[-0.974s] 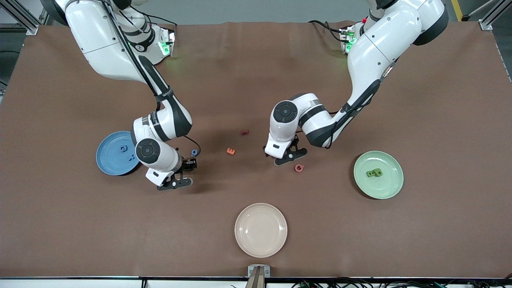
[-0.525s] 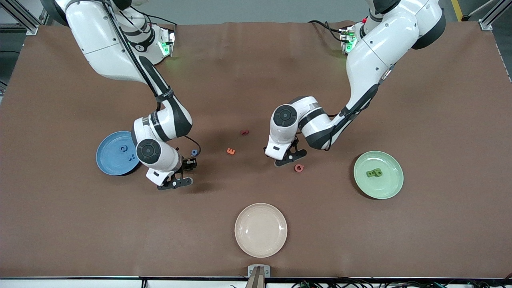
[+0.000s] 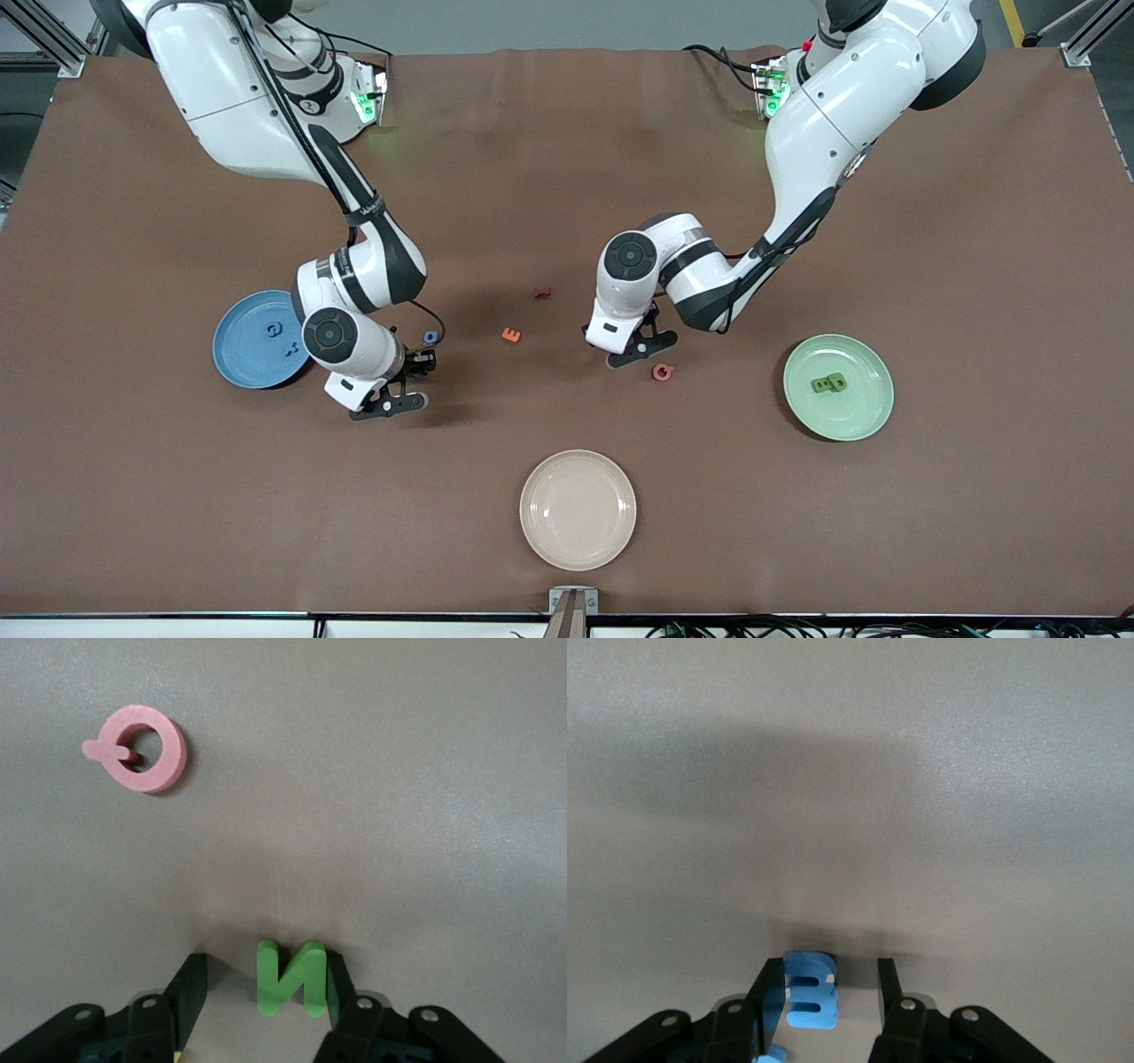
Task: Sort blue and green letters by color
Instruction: 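Grasp green N with the left gripper while the right gripper grasps blue m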
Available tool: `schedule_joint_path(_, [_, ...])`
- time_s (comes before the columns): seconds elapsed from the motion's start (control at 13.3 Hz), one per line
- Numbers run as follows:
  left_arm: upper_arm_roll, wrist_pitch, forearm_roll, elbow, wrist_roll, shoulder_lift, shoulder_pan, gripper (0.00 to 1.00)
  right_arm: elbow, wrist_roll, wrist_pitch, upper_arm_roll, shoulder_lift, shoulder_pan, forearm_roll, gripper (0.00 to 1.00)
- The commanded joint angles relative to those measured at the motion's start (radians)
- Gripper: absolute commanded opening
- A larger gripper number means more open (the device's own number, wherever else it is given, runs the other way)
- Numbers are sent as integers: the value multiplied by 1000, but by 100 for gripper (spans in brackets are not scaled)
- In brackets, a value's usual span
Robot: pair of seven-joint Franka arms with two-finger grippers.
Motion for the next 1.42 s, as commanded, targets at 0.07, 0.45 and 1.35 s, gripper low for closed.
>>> schedule_joint_path(0.07, [2,10,4,15,-8,26,1,21,-5,0,1,-4,2,10,22,52])
schedule_joint_path(0.45, [-8,-59,3,17,0,-69,66,0,-5,1,-4,-4,2,10,22,58])
schedule_joint_path(1.35, [-91,-229,4,5,326,-221,483,0,-8,0,4,-4,9,17,22,39])
